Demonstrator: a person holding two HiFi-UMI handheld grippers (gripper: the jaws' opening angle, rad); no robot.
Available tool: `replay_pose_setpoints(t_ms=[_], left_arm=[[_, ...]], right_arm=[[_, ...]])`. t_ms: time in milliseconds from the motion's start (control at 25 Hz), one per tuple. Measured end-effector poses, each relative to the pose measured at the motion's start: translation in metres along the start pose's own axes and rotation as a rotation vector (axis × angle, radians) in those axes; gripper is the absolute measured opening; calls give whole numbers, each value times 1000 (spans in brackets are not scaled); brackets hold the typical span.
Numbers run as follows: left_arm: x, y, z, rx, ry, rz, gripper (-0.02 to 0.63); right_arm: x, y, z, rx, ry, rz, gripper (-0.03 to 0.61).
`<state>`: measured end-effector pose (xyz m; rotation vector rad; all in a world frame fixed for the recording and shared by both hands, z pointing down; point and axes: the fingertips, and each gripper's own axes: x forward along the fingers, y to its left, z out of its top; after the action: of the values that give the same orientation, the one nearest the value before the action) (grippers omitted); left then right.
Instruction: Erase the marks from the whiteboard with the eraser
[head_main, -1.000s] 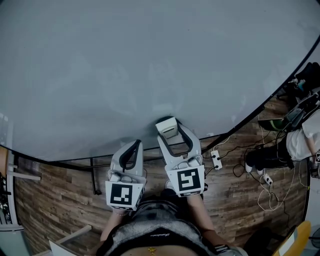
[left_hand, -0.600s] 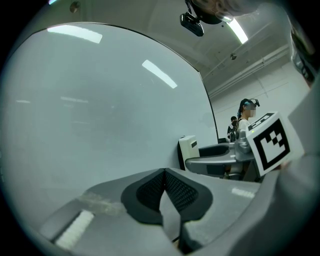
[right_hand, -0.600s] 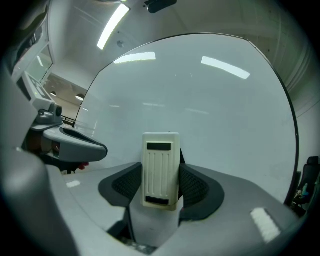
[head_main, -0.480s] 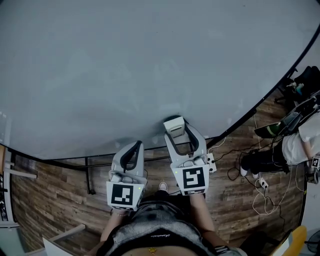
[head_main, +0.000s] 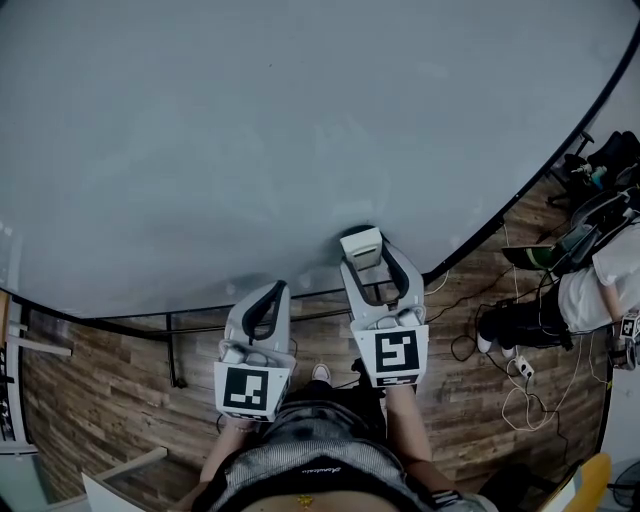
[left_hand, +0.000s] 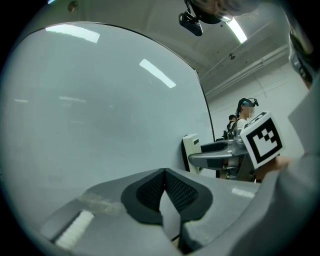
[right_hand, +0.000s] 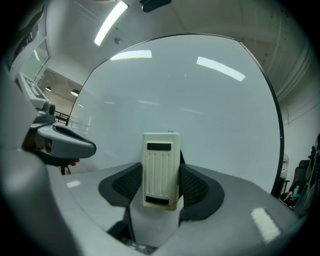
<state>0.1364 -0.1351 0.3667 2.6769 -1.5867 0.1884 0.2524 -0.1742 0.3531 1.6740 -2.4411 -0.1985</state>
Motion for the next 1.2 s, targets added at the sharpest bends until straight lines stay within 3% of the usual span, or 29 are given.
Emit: replay_pose_setpoints(t_ms=[120,320,440,600,800,1200], left_arm=[[-2,0,0,-8,-1,2,5],[-31,-15,3,-8,-25,1,5],[-61,-25,9,-7,-47,7,5],[-75,-15,12,-21,-49,30,5],[-19,3,-3,-23,-14,53,5],[-8,0,-12,-42,6,34,5]], right_arm=[[-4,-9,3,12,11,-34,239],[-40,-13,36,22,-67,-66,239],[-70,-3,60,12,-135,-60,238],[-69,7,73,12,-150,-50,239],[-18,-28,46,28,-126,-53,238],[-8,-34,0,23,-46,-90,238]])
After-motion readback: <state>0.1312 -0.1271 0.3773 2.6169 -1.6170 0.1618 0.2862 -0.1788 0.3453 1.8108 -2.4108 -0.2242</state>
